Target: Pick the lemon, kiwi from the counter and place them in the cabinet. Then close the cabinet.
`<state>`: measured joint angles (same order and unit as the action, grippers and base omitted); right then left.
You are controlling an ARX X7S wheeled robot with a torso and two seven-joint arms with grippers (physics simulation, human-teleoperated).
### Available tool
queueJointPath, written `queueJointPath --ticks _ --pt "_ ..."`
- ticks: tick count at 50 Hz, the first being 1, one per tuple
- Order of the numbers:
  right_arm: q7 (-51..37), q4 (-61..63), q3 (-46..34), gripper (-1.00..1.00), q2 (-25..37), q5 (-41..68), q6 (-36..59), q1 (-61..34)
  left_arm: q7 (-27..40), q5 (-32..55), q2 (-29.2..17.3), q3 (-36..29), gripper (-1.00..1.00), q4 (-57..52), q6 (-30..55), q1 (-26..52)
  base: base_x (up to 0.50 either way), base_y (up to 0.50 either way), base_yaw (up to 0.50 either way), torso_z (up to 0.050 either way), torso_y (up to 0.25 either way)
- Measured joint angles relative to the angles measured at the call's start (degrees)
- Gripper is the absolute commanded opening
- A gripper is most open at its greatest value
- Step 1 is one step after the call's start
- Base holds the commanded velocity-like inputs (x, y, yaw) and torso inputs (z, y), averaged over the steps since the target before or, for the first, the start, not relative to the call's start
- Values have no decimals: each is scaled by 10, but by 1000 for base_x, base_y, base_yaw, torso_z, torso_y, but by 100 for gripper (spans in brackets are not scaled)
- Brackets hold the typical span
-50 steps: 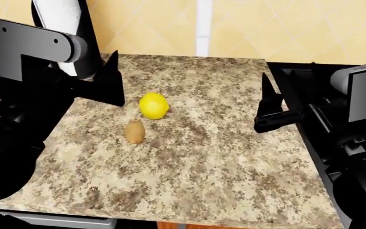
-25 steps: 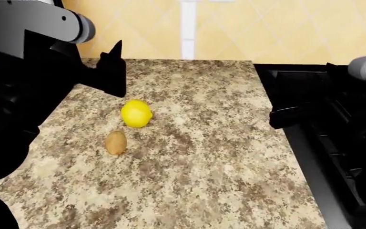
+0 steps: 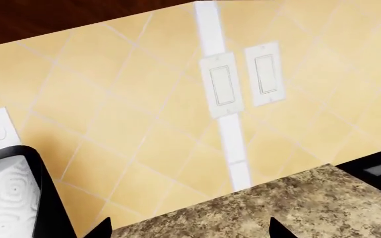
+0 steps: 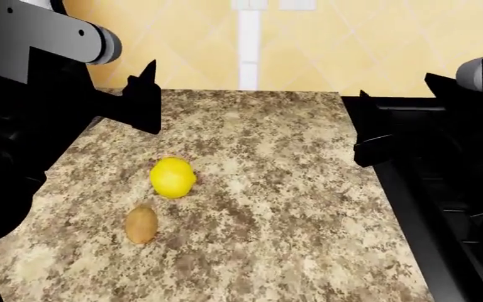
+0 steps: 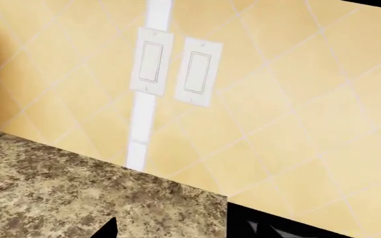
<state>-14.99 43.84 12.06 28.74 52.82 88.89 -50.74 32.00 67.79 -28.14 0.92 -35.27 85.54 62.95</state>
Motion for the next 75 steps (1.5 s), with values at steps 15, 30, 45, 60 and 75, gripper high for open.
queueJointPath --ticks 15,30,45,60,75 --pt "-34 -12 -13 100 20 54 -18 -10 1 5 -18 -17 100 3 -18 -9 261 9 0 50 0" --pt "-46 -16 -21 100 39 70 -40 -2 60 74 -24 -10 100 0 -3 -20 36 1 0 14 0" --pt "-56 -17 -31 100 51 66 -67 26 264 247 -56 -89 100 41 -9 -1 0 0 0 0 0" --pt "-60 -11 -31 100 51 63 -100 49 303 238 -63 -118 100 53 -50 27 0 0 0 0 0" --pt "-71 -11 -31 100 55 74 -100 48 438 513 -158 -186 100 88 -110 77 0 0 0 0 0"
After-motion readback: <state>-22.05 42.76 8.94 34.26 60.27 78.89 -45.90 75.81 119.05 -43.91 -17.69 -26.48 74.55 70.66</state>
